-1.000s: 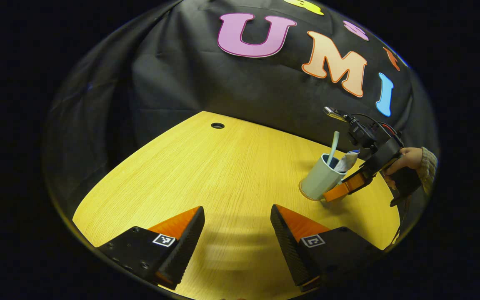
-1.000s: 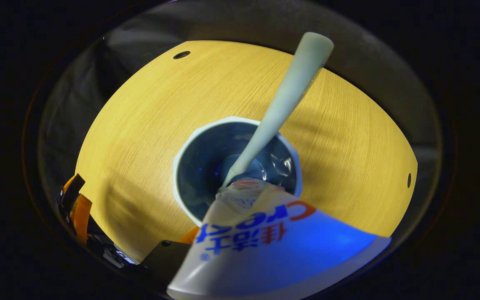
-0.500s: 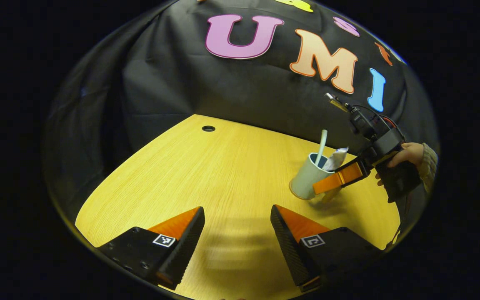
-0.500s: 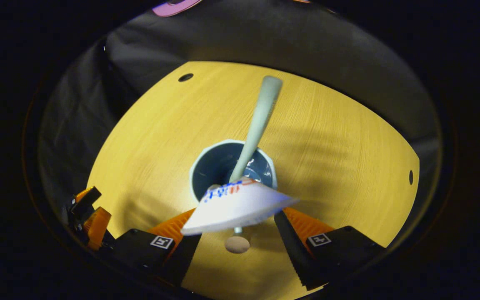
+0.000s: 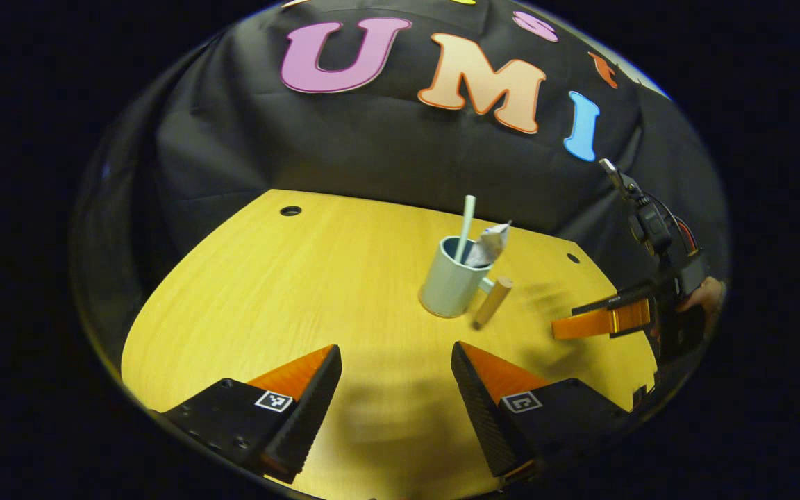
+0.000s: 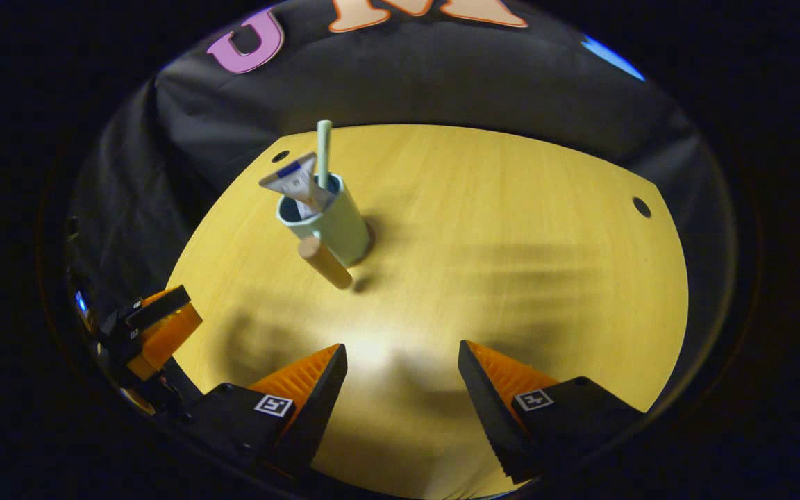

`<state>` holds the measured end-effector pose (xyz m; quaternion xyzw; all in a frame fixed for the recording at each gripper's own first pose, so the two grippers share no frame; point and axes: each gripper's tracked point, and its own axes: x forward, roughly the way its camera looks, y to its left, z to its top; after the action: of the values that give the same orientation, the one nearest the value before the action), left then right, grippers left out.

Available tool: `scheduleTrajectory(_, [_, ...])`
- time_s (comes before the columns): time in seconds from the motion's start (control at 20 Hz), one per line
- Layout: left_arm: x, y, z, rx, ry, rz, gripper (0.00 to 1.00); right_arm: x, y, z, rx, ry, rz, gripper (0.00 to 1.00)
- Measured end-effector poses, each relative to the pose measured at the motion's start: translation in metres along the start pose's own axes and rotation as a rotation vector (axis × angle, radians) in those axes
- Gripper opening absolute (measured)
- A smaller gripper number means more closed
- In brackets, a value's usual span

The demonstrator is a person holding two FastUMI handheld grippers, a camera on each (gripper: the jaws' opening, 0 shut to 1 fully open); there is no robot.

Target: Put the toothbrush and toothpaste on the desktop into the cup, then pick up the cup and place it on the coaster on the desktop.

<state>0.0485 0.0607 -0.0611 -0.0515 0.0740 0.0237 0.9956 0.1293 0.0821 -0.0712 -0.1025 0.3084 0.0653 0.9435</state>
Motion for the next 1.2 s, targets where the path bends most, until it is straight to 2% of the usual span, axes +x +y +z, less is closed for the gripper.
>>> scheduleTrajectory(0.2, [0.004, -0.042, -0.004, -0.007, 0.031, -0.068, 0.93, -0.034, -0.041, -0.041, 0.093, -0.061, -0.059, 0.99])
scheduleTrajectory(0.35, [0.006, -0.059, -0.003, 0.016, 0.048, -0.078, 0.93, -0.062, -0.065, -0.059, 0.181, -0.127, -0.080, 0.99])
scheduleTrajectory(0.55, [0.007, -0.069, -0.001, 0.044, 0.040, -0.070, 0.93, -0.091, -0.097, -0.073, 0.228, -0.182, -0.111, 0.99])
scheduleTrajectory(0.65, [0.004, -0.073, 0.000, 0.047, 0.036, -0.059, 0.93, -0.096, -0.103, -0.074, 0.246, -0.207, -0.103, 0.99])
scheduleTrajectory(0.7, [0.003, -0.074, 0.001, 0.049, 0.032, -0.051, 0.93, -0.100, -0.108, -0.075, 0.253, -0.221, -0.098, 0.96])
scheduleTrajectory(0.8, [0.001, -0.076, 0.002, 0.053, 0.021, -0.029, 0.93, -0.107, -0.114, -0.077, 0.259, -0.250, -0.088, 0.99])
scheduleTrajectory(1.0, [-0.001, -0.083, 0.005, 0.055, -0.014, -0.007, 0.93, -0.118, -0.121, -0.074, 0.258, -0.310, -0.060, 0.99])
scheduleTrajectory(1.2, [-0.004, -0.098, -0.004, 0.093, 0.004, -0.049, 0.93, -0.127, -0.127, -0.074, 0.284, -0.357, -0.074, 0.99])
